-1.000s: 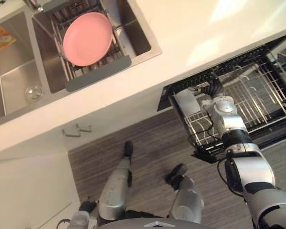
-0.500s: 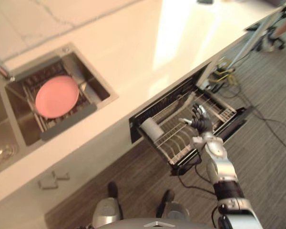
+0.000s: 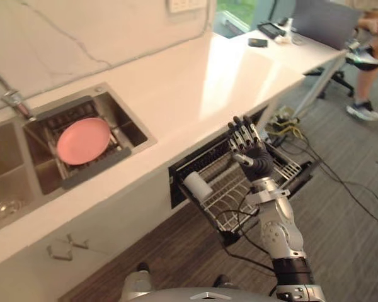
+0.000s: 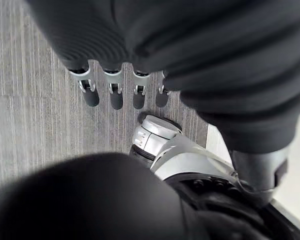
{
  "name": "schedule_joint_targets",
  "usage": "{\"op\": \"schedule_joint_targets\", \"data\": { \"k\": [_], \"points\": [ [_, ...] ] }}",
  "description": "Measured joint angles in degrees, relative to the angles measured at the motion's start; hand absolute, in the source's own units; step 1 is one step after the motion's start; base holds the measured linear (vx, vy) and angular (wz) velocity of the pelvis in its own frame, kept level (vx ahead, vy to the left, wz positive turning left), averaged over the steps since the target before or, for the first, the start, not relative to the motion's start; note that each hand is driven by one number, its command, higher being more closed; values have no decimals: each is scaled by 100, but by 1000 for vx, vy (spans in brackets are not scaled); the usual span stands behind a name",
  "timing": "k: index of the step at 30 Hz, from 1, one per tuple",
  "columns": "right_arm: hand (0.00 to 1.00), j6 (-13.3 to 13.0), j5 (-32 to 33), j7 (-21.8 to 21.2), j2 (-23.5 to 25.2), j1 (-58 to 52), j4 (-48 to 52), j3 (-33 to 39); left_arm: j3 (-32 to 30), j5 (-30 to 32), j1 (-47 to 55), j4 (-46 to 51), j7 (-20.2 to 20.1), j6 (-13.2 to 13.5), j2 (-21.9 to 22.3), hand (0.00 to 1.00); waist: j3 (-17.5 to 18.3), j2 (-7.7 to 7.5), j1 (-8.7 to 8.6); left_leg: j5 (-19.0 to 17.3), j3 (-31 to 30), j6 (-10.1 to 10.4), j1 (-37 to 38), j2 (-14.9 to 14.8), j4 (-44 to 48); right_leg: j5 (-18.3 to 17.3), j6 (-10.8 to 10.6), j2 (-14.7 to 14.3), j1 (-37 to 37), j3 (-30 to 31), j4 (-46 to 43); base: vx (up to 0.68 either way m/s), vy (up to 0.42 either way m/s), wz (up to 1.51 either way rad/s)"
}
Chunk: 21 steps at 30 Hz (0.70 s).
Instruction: Walk over to the sink, pick up the cup, carry it to the dishwasher, place the cup inside the dishwasher, then close the dishwasher door
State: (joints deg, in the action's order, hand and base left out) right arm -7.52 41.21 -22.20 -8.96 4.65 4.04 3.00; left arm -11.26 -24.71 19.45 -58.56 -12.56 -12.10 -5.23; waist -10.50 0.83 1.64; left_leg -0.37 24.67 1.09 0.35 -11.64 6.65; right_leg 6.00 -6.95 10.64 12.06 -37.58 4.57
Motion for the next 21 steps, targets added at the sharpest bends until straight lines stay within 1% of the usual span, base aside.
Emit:
{"op": "schedule_joint_targets", "data": {
  "k": [1,2,3,4,5,6,7,9,10,11,12,13,14,15,16,17,18,19,20,21],
  "points": [
    [0,-62,-5,120,-38,1,15,21,-1,14,52,-8,31,106,-7,0,21,2,-56,-36,445,-61,21,-98,57,-5,-14,28,83,-221,0,49,65,175],
    [0,-244,-6,327,-153,14,37,145,-16,50,85,-6,87,257,-3,0,51,40,-135,-32,1048,-69,28,-249,177,-16,-79,114,202,-644,1,47,86,143],
    [0,-334,-4,433,-212,23,40,237,-19,127,85,-3,95,301,12,0,70,72,-140,-10,1208,-73,28,-292,238,-20,-119,162,221,-770,-10,30,176,143],
    [0,-512,-3,620,-345,128,40,343,-34,269,91,24,74,354,108,0,95,224,-86,204,1292,-1,-35,-274,244,-61,-197,247,209,-893,-106,-17,221,65],
    [0,-632,-1,707,-356,288,40,360,-59,373,149,78,32,342,211,0,58,237,19,260,1255,1,-46,-171,244,-68,-209,380,154,-839,-146,-19,228,28],
    [0,-685,3,756,-350,354,46,340,-87,393,191,93,-1,323,245,0,59,244,32,238,1202,30,-44,-106,249,-59,-252,425,153,-819,-139,-12,239,-15],
    [0,-770,11,833,-353,467,48,316,-186,413,249,150,-45,314,297,0,75,266,26,183,1136,10,-24,6,212,-24,-294,519,154,-760,-137,-1,179,-14],
    [0,-793,133,1029,-354,656,50,298,-235,454,230,184,-184,357,305,0,103,194,-26,205,1134,-40,9,228,-1,5,-329,673,47,-678,-173,6,181,-12],
    [0,-793,162,1112,-343,731,51,307,-231,479,163,185,-260,401,310,0,98,151,-42,321,1138,-68,66,369,-230,28,-348,758,-8,-665,-225,9,167,-5],
    [0,-792,165,1234,-308,783,53,330,-220,544,110,204,-365,556,282,0,77,106,-82,517,1134,-120,217,569,-610,49,-383,868,-21,-672,-320,10,174,1],
    [0,-791,160,1305,-280,779,53,356,-212,614,93,227,-381,643,282,0,76,86,-91,622,1128,-142,305,671,-817,43,-392,923,-26,-683,-376,-6,172,11],
    [0,-788,146,1430,-221,767,54,413,-203,722,58,227,-309,694,247,0,64,19,-103,769,1091,-202,405,839,-1164,5,-430,1024,-63,-695,-515,-8,164,15],
    [0,-788,117,1522,-211,766,67,438,-185,772,37,234,-312,717,213,0,66,16,-106,776,1030,-209,387,894,-1161,-47,-440,1105,-89,-712,-632,-10,145,29],
    [0,-777,116,1632,-210,752,98,515,-101,872,11,284,-312,749,159,0,42,-54,-110,753,899,-243,316,1003,-1161,-231,-366,1285,-212,-695,-994,21,126,55],
    [0,-768,112,1755,-188,669,206,635,-5,927,-21,353,-310,751,78,0,25,-86,-118,716,549,-301,210,1114,-1155,-621,-67,1374,-374,-386,-1378,9,124,73],
    [0,-768,103,1808,-159,609,227,736,63,929,-27,393,-304,751,30,0,14,-98,-151,682,305,-356,135,1155,-1142,-915,237,1295,-458,-23,-1502,13,66,135],
    [0,-756,45,2021,-51,340,372,994,323,931,-32,404,-323,758,-120,0,10,-154,-211,622,-262,-441,148,1232,-1127,-1465,774,929,-535,903,-1612,17,2,138],
    [0,-759,9,2067,-11,224,466,1105,404,932,-27,415,-366,775,-201,0,17,-188,-219,611,-415,-457,160,1295,-1128,-1563,820,823,-499,1232,-1624,73,-33,159],
    [0,-752,-1,2143,-11,131,531,1183,508,1017,-15,453,-500,798,-312,0,4,-376,-209,634,-551,-528,182,1388,-1137,-1571,840,758,-481,1641,-1732,118,-33,96],
    [0,-721,9,2120,-10,156,529,1160,520,1045,-23,504,-581,823,-325,0,5,-438,-129,655,-675,-590,192,1369,-1125,-1487,759,703,-581,1902,-2003,115,-21,70]
  ]
}}
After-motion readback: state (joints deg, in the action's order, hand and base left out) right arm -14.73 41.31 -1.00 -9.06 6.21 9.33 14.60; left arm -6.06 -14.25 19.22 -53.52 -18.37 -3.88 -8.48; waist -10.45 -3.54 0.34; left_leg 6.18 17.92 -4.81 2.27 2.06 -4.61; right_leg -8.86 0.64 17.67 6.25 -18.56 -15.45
